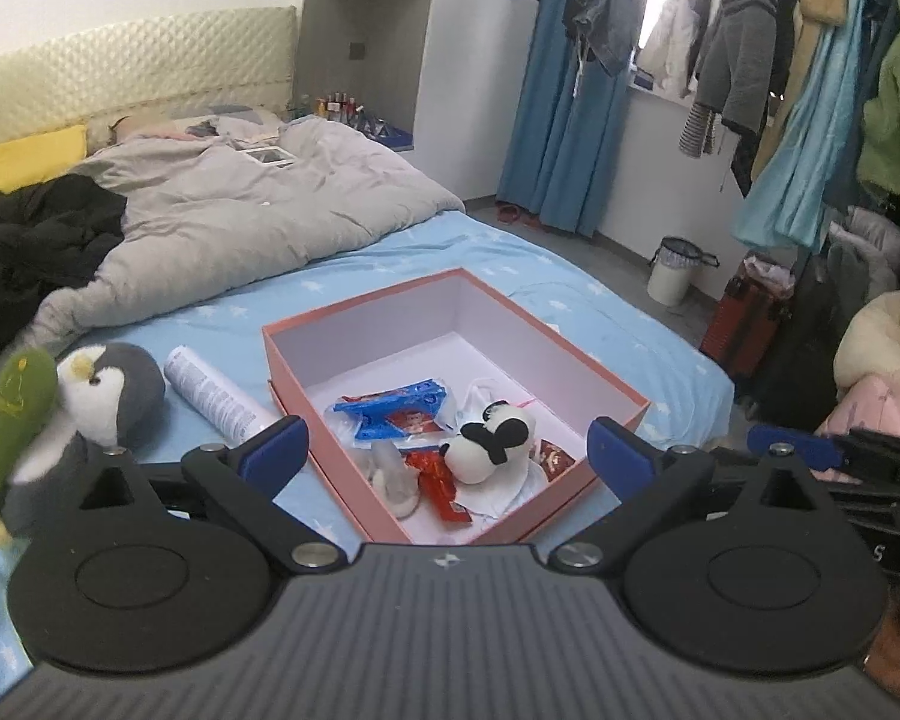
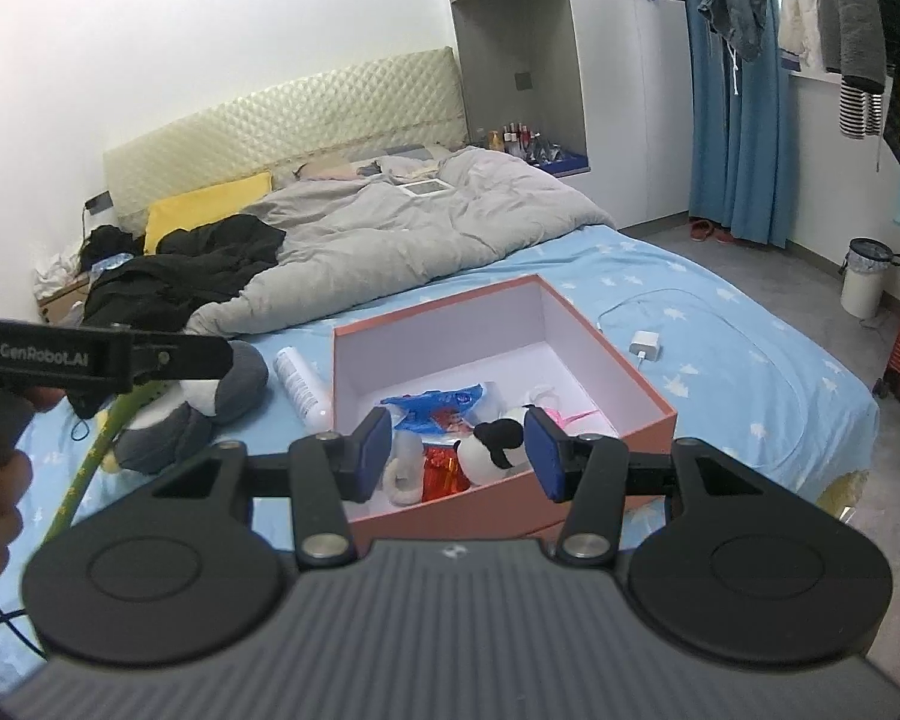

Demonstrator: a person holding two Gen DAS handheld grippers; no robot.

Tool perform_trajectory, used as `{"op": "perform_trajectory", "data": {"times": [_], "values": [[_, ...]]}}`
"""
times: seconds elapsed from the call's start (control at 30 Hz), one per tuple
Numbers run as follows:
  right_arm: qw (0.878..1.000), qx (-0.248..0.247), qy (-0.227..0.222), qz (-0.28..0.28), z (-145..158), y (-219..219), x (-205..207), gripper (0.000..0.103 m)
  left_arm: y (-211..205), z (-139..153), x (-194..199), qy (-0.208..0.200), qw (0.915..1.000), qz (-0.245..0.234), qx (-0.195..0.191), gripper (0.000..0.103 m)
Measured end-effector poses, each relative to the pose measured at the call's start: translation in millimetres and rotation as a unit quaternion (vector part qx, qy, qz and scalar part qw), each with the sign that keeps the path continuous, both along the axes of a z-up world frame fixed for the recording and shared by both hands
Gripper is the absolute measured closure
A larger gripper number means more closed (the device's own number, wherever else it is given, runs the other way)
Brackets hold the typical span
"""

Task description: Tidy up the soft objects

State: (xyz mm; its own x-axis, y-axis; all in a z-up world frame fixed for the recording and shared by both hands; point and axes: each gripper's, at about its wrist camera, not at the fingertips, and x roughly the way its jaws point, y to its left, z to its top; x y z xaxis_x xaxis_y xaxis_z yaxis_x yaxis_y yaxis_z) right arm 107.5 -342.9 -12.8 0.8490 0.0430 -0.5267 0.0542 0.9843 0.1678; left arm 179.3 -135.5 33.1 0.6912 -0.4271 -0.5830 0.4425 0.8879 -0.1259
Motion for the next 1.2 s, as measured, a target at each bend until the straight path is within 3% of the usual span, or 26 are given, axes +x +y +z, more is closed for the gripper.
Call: {"op": "perform_trajectory", "data": {"times": [0.53, 1.2], "values": [[1.0, -0.009, 0.005, 0.0, -14.0, 19.9, -41.2, 0.051, 18.8, -24.7, -49.7, 0.016, 0.9997, 0.018, 0.001, 0.002], [1.0, -0.019, 0.009, -0.013, -23.3, 25.7, -50.3, 0.051, 27.0, -30.4, -54.7, 0.019, 0.9993, 0.031, -0.001, 0.002]]}}
